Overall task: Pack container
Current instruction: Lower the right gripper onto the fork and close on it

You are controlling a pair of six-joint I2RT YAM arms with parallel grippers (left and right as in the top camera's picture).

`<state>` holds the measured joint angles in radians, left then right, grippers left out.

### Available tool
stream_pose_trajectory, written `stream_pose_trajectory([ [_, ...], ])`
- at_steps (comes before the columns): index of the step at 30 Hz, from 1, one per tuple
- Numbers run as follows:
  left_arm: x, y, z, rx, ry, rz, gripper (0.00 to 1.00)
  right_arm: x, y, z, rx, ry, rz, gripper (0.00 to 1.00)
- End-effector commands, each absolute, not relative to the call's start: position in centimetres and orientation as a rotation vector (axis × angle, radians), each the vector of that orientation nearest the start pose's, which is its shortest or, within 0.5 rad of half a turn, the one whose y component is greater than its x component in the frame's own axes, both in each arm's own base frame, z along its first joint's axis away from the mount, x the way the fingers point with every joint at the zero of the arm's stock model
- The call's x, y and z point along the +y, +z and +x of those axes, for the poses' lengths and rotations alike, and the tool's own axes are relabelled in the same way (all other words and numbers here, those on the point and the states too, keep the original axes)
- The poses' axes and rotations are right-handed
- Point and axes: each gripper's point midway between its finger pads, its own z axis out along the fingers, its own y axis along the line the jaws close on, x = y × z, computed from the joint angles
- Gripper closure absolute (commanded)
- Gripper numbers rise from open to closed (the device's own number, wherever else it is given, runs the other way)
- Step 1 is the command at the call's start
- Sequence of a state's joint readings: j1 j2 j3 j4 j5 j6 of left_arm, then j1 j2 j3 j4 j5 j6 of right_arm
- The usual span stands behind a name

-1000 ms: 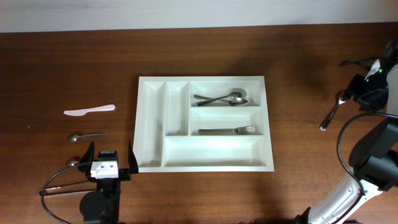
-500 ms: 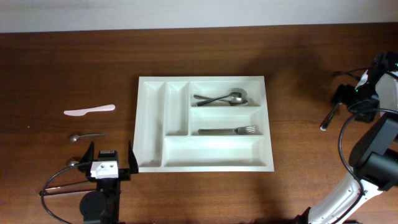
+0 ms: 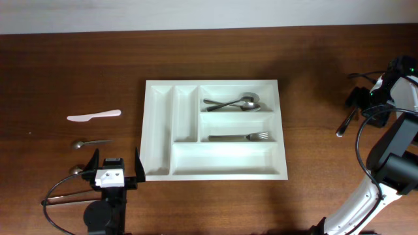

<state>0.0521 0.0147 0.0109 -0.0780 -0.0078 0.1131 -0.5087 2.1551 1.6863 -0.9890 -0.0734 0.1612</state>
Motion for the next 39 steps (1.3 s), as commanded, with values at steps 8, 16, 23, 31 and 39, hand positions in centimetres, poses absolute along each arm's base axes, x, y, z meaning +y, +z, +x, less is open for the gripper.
stream_pose_trajectory([
  [8,1.5,15.6,24.5,1.652,0.146,0.056,0.01,-20.9,2.6,38.5,2.860,-0.003,1.034,0.17],
  [16,1.5,15.6,24.5,1.652,0.146,0.056,0.01,-21.0,2.6,38.3,2.871,-0.030,1.022,0.17],
  [23,1.5,15.6,24.5,1.652,0.146,0.056,0.01,-20.0,2.6,39.2,2.879,-0.055,0.961,0.17],
  [31,1.5,15.6,24.5,1.652,0.146,0.056,0.01,-20.0,1.9,39.2,2.893,-0.077,0.966,0.16],
  [39,1.5,15.6,24.5,1.652,0.146,0.056,0.01,-19.7,-0.2,38.5,2.948,-0.067,0.983,0.16],
])
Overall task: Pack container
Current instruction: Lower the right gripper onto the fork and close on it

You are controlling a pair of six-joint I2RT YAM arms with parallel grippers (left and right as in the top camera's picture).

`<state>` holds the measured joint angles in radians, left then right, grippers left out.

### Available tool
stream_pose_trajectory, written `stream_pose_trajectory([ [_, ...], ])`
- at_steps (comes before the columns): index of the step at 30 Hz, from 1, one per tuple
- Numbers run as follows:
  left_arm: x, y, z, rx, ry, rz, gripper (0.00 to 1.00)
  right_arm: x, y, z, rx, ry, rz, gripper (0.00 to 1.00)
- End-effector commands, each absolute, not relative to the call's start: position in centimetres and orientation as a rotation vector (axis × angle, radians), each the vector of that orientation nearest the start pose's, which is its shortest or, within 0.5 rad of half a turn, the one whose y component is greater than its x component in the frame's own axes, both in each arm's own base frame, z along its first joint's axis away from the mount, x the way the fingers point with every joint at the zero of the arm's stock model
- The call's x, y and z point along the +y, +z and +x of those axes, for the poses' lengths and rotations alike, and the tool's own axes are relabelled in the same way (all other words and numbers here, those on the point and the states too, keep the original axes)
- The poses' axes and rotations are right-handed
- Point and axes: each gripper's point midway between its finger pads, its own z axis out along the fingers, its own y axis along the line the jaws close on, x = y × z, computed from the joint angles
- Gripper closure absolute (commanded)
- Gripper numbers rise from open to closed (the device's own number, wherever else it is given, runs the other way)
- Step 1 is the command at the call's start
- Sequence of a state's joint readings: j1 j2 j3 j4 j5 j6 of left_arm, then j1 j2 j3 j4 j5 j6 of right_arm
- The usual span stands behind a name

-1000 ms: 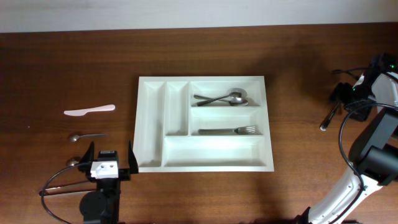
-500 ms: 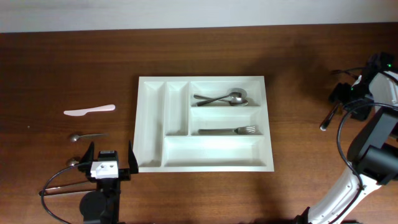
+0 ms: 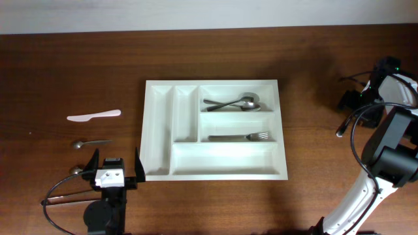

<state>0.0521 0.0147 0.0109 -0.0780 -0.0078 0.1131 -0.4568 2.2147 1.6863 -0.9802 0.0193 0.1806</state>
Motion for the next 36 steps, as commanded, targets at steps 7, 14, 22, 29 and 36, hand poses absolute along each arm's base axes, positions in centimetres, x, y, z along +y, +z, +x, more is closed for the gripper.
stream_pose_trajectory([
  [7,1.5,15.6,24.5,1.652,0.146,0.056,0.01,-19.9,-0.2,38.9,2.931,-0.070,0.978,0.14],
  [14,1.5,15.6,24.5,1.652,0.146,0.056,0.01,-20.1,-0.9,39.3,2.922,-0.072,0.976,0.14],
  [22,1.5,15.6,24.5,1.652,0.146,0.056,0.01,-20.1,-2.1,39.1,2.941,-0.069,0.983,0.14],
  [29,1.5,15.6,24.5,1.652,0.146,0.056,0.01,-20.2,-2.1,39.3,2.933,-0.070,0.982,0.30],
  [36,1.5,15.6,24.5,1.652,0.146,0.056,0.01,-20.2,-2.1,39.2,2.934,-0.069,0.983,0.74],
])
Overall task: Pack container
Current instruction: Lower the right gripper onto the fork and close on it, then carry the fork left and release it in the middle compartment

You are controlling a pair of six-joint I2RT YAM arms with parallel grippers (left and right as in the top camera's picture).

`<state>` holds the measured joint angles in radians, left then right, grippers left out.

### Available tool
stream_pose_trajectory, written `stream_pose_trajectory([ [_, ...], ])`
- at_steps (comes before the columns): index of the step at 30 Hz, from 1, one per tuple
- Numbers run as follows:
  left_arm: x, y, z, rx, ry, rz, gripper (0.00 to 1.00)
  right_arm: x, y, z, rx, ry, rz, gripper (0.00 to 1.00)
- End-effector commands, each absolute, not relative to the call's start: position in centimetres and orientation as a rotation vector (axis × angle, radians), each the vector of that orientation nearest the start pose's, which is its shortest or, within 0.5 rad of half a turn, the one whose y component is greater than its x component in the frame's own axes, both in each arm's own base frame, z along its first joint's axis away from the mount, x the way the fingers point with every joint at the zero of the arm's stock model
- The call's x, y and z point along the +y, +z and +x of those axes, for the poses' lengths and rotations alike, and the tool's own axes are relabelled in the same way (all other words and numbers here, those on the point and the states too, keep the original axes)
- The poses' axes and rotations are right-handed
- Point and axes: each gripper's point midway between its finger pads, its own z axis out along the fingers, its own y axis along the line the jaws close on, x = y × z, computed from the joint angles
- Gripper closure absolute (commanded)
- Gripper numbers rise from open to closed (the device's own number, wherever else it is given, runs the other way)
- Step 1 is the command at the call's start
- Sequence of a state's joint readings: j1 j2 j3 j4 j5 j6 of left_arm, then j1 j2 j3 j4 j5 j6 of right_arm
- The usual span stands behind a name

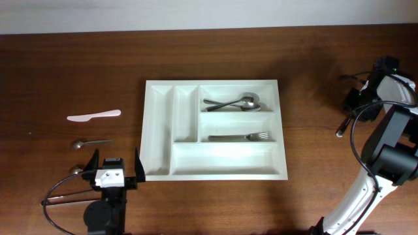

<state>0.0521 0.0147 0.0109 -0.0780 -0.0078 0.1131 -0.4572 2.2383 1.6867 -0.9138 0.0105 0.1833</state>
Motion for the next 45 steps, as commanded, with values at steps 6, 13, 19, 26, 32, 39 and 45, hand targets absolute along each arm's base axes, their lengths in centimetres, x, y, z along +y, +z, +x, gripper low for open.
stream_pose_trajectory([
  [6,1.5,15.6,24.5,1.652,0.146,0.056,0.01,-20.1,-2.1,39.0,2.936,-0.067,1.009,0.87],
  [13,1.5,15.6,24.5,1.652,0.146,0.056,0.01,-19.9,-2.0,38.8,2.938,-0.063,1.038,0.96],
  [19,1.5,15.6,24.5,1.652,0.146,0.056,0.01,-19.7,-1.1,38.6,2.962,-0.054,1.043,0.96],
  [26,1.5,15.6,24.5,1.652,0.146,0.056,0.01,-18.1,4.0,40.2,2.932,0.083,1.141,0.96],
  [32,1.5,15.6,24.5,1.652,0.146,0.056,0.01,-15.6,10.3,43.4,2.836,0.230,1.148,0.96],
  [39,1.5,15.6,24.5,1.652,0.146,0.056,0.01,-8.6,16.3,46.6,2.758,0.434,1.091,0.96],
  [45,1.5,15.6,24.5,1.652,0.146,0.056,0.01,-0.2,17.1,47.3,2.773,0.568,1.194,0.96],
])
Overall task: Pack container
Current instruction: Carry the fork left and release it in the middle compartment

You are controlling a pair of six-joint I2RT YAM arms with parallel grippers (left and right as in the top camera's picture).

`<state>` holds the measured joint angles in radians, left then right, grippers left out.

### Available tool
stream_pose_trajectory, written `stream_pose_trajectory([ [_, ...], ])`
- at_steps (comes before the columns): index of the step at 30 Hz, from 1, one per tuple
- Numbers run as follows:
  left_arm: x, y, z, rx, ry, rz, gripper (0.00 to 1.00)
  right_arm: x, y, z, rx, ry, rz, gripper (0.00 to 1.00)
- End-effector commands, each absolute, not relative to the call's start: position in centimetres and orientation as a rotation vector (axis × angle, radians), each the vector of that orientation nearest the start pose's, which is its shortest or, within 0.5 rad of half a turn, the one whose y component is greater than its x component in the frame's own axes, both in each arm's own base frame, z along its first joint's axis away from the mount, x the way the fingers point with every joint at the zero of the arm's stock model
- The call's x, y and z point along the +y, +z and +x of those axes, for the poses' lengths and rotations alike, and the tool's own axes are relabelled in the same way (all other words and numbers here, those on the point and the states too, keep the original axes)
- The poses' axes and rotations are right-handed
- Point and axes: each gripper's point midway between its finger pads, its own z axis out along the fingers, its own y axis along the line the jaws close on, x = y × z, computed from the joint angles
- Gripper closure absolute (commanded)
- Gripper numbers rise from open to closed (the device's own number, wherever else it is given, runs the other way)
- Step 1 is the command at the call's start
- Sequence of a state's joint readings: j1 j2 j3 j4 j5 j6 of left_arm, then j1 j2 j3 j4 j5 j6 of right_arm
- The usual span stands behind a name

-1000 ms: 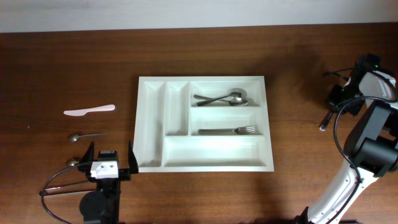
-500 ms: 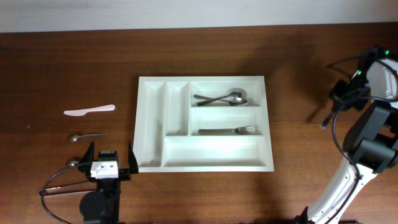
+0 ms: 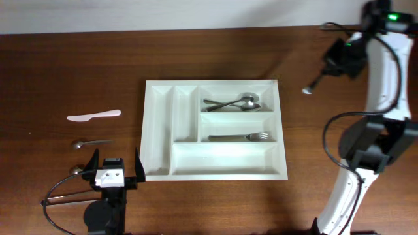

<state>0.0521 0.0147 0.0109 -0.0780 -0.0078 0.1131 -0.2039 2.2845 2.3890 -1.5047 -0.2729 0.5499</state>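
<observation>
The white cutlery tray (image 3: 159,130) lies mid-table, with two spoons (image 3: 232,102) in its top right compartment and a fork (image 3: 240,137) in the one below. My right gripper (image 3: 328,69) hangs beyond the tray's far right corner, shut on a slim dark-handled utensil (image 3: 312,83) whose pale end points down-left. On the left lie a white plastic knife (image 3: 93,116) and a small spoon (image 3: 89,142). A second spoon (image 3: 77,170) shows partly beside my left gripper (image 3: 115,171), which rests open at the front left.
The right arm's white links (image 3: 379,72) run down the right side of the table to its base at the front right. Black cables (image 3: 62,192) loop around the left arm's base near the front edge.
The right gripper was low at the table's right edge, at the utensil lying there. Now it is farther back and left, with the utensil held in the air. The left arm is unchanged.
At all three earlier moments the dark-handled utensil lay on the wood at the right edge, with my right gripper hovering at its upper end and shifting slightly. Now the utensil is off the table in that gripper, near the tray's far right corner. The tray's contents stayed the same.
</observation>
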Motion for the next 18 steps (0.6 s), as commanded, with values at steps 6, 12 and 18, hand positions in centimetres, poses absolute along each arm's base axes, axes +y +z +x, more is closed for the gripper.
stream_pose_trajectory([
  [6,1.5,15.6,24.5,1.652,0.146,0.056,0.01,5.7,16.9,46.8,2.718,0.546,1.493,0.96],
  [12,1.5,15.6,24.5,1.652,0.146,0.056,0.01,9.4,16.5,45.7,2.625,0.450,1.749,0.96],
  [18,1.5,15.6,24.5,1.652,0.146,0.056,0.01,12.6,15.6,43.4,2.545,0.282,1.950,0.94],
])
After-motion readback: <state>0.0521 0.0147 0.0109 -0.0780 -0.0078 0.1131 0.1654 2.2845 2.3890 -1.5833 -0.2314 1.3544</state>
